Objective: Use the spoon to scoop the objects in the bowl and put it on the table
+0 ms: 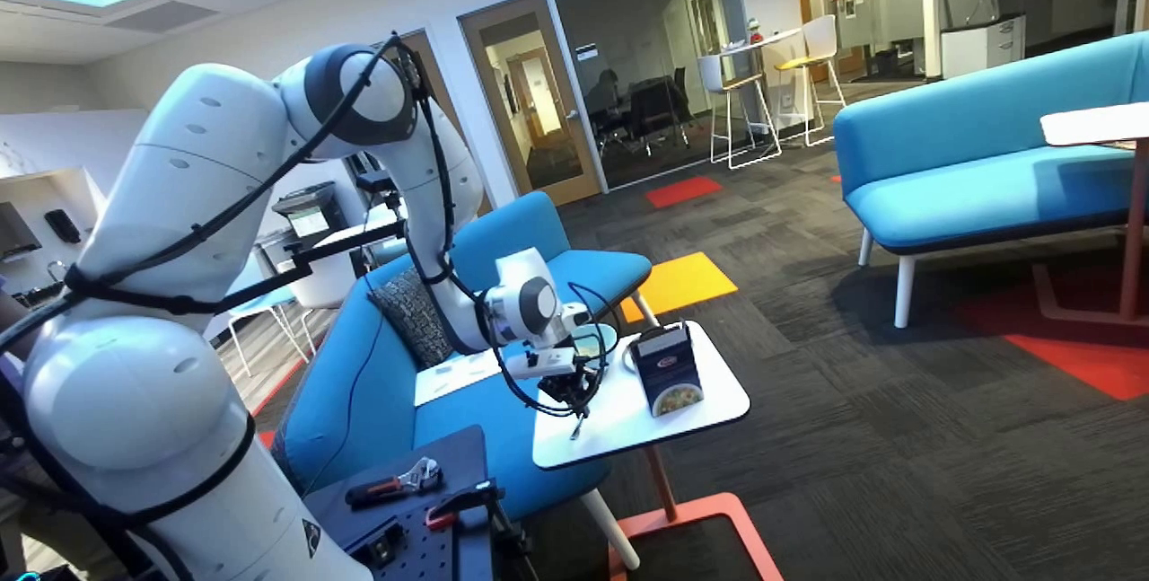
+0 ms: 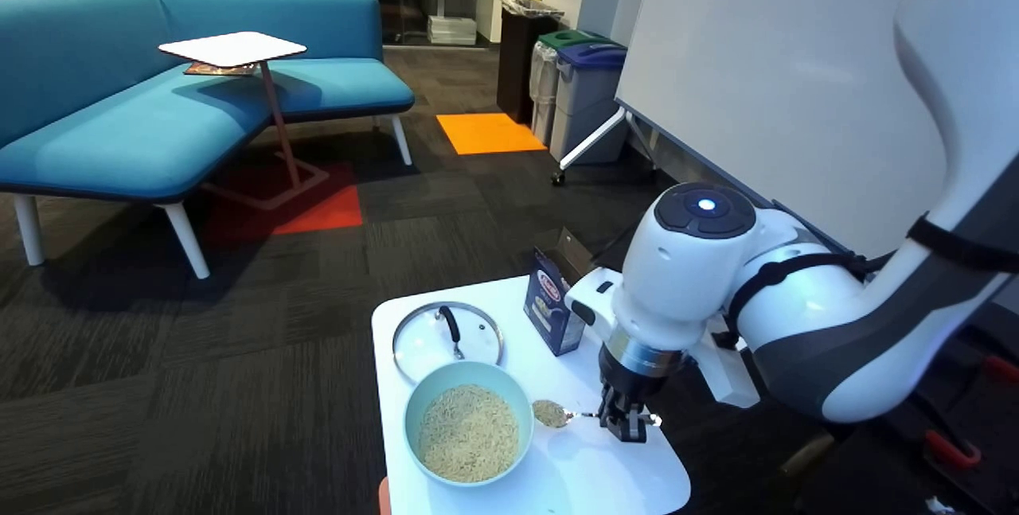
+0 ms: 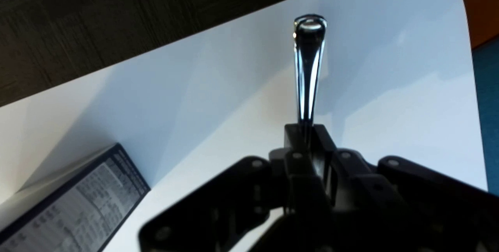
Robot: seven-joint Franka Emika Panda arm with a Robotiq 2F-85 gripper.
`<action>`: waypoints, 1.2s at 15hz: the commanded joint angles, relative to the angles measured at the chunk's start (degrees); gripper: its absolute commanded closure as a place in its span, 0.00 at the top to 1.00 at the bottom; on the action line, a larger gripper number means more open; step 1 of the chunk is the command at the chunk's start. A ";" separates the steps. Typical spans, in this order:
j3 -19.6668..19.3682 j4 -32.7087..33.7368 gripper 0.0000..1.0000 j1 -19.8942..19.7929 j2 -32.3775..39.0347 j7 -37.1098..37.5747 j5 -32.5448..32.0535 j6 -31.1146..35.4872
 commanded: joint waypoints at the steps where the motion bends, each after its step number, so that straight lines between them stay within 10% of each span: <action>1: -0.99 0.74 0.03 0.67 1.02 -1.29 1.40 1.71; 18: -1.06 3.30 0.03 0.96 3.51 -1.56 1.55 0.74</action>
